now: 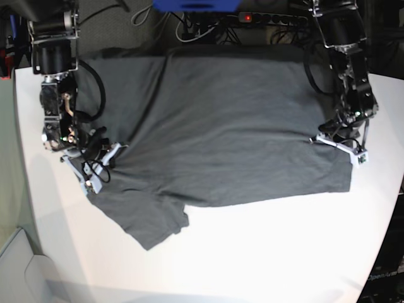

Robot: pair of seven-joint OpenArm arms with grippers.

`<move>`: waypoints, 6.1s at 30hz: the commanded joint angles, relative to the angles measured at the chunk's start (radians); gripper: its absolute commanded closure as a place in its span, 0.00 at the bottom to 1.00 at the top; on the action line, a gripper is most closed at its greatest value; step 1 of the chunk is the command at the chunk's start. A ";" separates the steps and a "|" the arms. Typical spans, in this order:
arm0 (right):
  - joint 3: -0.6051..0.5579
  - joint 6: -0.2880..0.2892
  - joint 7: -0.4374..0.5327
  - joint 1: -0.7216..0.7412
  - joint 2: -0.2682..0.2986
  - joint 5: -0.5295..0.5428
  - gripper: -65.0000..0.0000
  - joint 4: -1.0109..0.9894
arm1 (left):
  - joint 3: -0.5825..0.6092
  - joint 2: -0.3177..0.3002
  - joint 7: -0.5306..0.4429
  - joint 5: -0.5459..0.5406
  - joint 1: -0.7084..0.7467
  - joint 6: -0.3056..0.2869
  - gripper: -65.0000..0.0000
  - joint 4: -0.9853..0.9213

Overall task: Layout the t-shirt on the table in an organized manner, then fold the t-shirt properly
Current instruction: 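Grasp the t-shirt with both grippers and pull the edges apart, then hold the t-shirt with both grippers and stretch it taut, then release and move both grippers to the t-shirt's collar edge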

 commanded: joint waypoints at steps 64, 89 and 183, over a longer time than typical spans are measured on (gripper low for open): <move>-0.006 -0.025 -0.162 -0.024 -0.130 -0.048 0.99 0.076 | 0.098 0.021 -0.097 0.179 -0.188 -0.001 1.00 -0.177; -0.003 -0.025 -0.112 0.052 -0.130 -0.138 1.00 0.261 | 0.095 0.000 -0.051 0.172 -0.188 -0.001 1.00 0.093; 0.003 -0.022 0.146 -0.050 -0.075 -0.269 1.00 0.211 | 0.048 -0.207 0.126 0.006 -0.113 -0.103 1.00 0.075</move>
